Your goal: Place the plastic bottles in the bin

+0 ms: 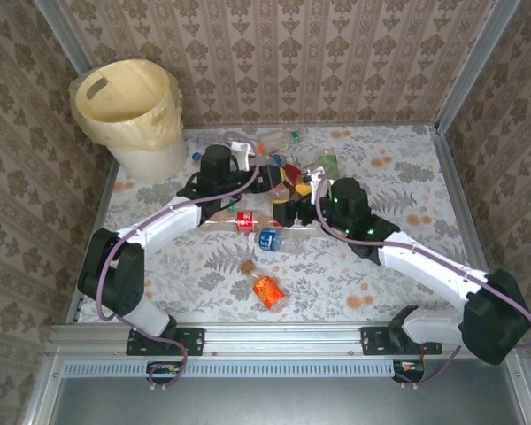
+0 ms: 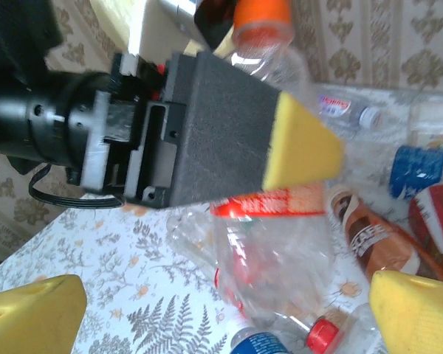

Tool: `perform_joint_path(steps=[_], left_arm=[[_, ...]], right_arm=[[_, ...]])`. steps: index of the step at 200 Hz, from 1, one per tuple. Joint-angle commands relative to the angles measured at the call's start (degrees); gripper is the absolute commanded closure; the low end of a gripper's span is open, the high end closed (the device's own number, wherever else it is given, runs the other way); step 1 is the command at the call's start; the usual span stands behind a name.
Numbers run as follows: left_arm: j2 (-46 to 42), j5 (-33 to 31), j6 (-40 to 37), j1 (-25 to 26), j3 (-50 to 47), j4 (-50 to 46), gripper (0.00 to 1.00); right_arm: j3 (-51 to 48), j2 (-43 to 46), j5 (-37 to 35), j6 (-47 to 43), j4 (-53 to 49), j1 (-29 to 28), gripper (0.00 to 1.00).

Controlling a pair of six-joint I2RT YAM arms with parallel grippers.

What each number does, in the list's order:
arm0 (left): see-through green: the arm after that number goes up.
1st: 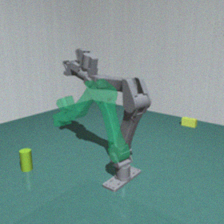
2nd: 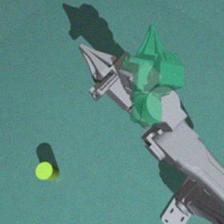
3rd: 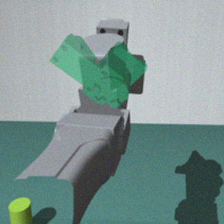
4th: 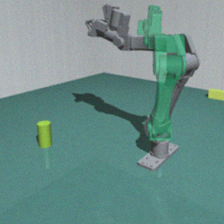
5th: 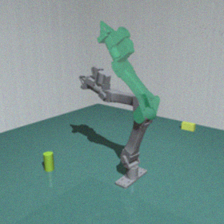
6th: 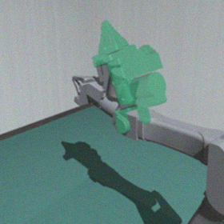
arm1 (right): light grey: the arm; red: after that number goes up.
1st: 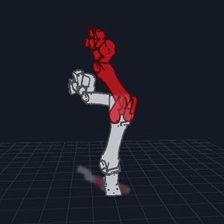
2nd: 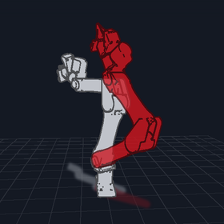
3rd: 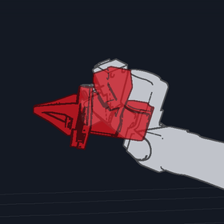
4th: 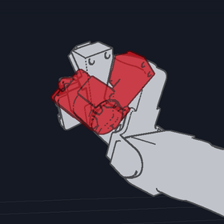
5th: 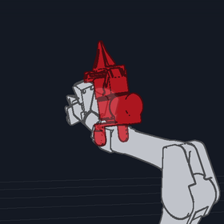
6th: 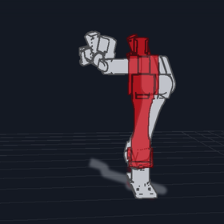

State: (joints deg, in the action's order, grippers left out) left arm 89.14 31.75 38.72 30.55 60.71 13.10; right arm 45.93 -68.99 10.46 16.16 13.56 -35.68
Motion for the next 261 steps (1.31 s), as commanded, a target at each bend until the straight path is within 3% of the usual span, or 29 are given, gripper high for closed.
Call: perform_joint_path(steps=[1, 20, 54, 77, 111, 161, 210, 261], left_arm=[[-3.86, -5.08, -2.87, -3.44, -0.46, -3.31, 0.48], [-5.91, -10.59, -6.50, -6.69, 1.23, -9.34, 0.48], [-8.76, -30.63, -13.28, -9.63, 8.88, -22.94, 0.46], [-9.60, -34.72, -15.28, -14.30, 11.95, -23.91, 0.46], [-8.18, -36.85, -17.51, -20.06, 18.42, -24.00, 0.46], [-0.05, -35.13, -24.55, -26.21, 30.14, -18.34, 0.43], [12.46, -32.73, -31.31, -30.12, 45.38, -18.02, 0.41], [23.54, -30.52, -31.62, -34.14, 61.34, -22.70, 0.41]], right_arm=[[-2.80, 4.83, -6.57, -1.18, 1.15, -0.27, 0.00], [-5.57, 7.92, -13.95, -0.38, 1.89, -0.26, 0.00], [-8.84, 11.20, -29.51, 4.73, -0.99, 0.97, 0.00], [-11.06, 13.11, -33.85, 12.37, -3.73, 4.32, 0.00], [-16.76, 17.30, -28.16, 19.39, 0.67, 9.53, 0.00], [-17.71, 21.46, -25.41, 22.90, -6.54, 15.64, 0.00], [-17.49, 22.34, -22.17, 21.79, -7.15, 16.59, 0.00], [-17.01, 21.46, -21.25, 22.14, -8.64, 16.95, 0.00]])
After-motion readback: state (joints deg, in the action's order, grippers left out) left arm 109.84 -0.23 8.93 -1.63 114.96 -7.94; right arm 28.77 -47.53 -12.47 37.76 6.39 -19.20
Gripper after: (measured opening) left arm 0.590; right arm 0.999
